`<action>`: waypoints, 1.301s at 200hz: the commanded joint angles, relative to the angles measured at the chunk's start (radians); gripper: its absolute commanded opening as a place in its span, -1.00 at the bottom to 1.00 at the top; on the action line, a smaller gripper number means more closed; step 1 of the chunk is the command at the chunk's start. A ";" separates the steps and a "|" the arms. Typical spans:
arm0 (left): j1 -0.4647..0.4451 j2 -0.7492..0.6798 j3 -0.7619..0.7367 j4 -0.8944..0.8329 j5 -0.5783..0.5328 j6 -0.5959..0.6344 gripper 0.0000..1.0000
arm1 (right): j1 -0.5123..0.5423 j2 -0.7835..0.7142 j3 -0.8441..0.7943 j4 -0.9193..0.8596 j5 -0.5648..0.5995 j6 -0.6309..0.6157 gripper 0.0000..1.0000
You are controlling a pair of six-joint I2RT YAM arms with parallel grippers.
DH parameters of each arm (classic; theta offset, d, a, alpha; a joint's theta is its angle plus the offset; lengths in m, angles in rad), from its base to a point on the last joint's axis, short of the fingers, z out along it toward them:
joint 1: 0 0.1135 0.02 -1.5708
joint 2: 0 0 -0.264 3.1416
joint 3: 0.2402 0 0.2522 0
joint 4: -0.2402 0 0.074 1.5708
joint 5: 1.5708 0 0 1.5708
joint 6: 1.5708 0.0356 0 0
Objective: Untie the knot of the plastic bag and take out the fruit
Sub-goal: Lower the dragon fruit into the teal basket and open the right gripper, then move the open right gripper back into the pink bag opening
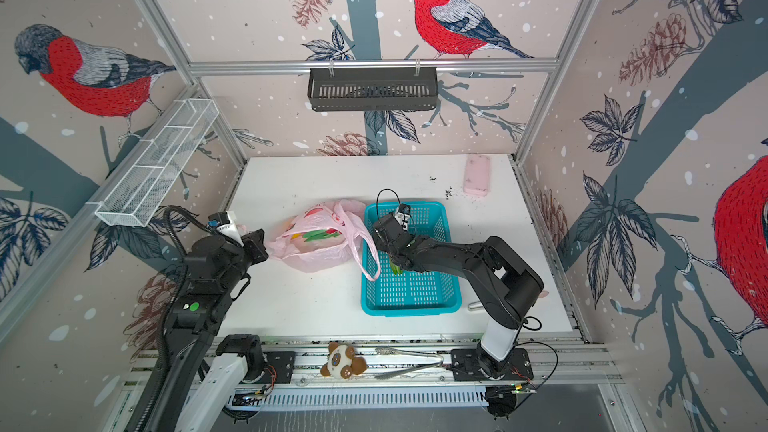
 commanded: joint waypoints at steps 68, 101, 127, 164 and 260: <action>0.000 -0.006 0.008 0.020 0.001 0.005 -1.00 | 0.007 -0.058 -0.004 -0.041 0.043 0.017 0.99; 0.000 -0.002 0.009 0.022 0.000 0.007 -1.00 | 0.011 -0.091 -0.010 -0.064 0.068 0.022 0.99; 0.001 -0.003 0.009 0.020 0.001 0.005 -1.00 | 0.014 -0.138 -0.016 -0.096 0.101 0.020 0.99; 0.001 -0.017 0.001 0.009 0.015 -0.017 -1.00 | 0.030 -0.243 -0.005 -0.188 0.161 -0.011 0.97; 0.000 -0.040 0.001 -0.035 0.072 -0.061 -1.00 | 0.404 -0.165 0.433 -0.335 0.204 -0.373 0.51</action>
